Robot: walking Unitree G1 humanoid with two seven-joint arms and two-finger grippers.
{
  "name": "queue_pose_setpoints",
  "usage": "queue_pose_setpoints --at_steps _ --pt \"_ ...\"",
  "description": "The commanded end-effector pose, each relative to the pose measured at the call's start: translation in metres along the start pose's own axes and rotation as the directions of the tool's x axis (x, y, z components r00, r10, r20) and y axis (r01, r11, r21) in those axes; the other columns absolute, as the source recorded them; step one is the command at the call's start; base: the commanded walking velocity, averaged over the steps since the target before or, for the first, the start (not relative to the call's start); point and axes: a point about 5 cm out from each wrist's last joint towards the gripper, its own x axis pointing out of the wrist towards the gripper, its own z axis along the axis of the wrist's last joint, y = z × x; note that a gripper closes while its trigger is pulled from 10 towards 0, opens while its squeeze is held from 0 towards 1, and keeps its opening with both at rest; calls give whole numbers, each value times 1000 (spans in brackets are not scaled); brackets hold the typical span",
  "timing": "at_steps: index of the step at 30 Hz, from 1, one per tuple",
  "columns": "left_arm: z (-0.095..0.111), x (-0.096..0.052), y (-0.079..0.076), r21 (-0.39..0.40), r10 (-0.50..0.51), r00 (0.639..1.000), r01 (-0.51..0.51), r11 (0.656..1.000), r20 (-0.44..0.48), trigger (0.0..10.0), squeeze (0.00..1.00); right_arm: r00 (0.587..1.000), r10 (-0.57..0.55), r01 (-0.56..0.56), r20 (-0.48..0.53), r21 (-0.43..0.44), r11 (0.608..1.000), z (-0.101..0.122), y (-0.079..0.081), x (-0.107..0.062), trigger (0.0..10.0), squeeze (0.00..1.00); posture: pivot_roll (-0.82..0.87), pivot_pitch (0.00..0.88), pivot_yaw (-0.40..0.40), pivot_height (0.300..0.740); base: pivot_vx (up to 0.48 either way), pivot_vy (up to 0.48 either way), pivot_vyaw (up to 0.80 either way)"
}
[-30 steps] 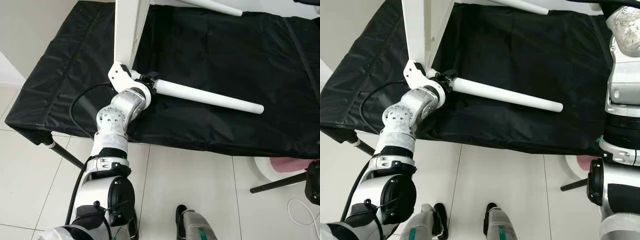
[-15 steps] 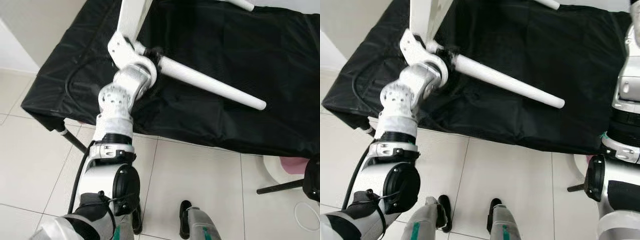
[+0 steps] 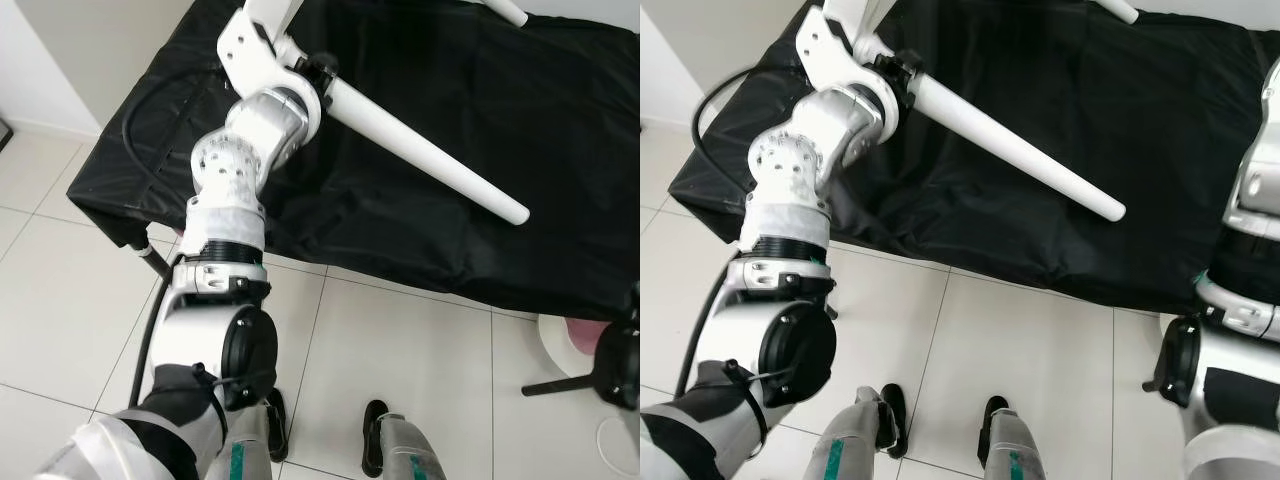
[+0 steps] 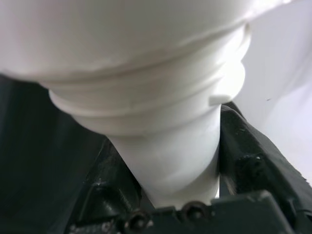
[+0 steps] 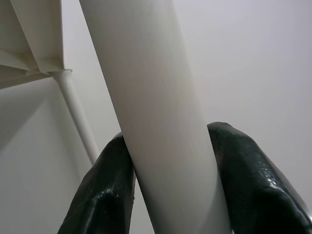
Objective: Building children table
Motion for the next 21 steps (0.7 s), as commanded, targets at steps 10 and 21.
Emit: queue_pose_setpoints --at_steps 10,21 --pt "33 -32 -131 104 -545 832 535 838 106 0 0 953 -106 130 -284 66 989 -51 6 -47 0 0 -142 117 89 740 0 0 0" --pt "38 -34 -135 203 -595 800 573 794 71 0 0 700 74 128 -710 226 966 -122 61 -137 0 0 -120 129 92 740 0 0 0"
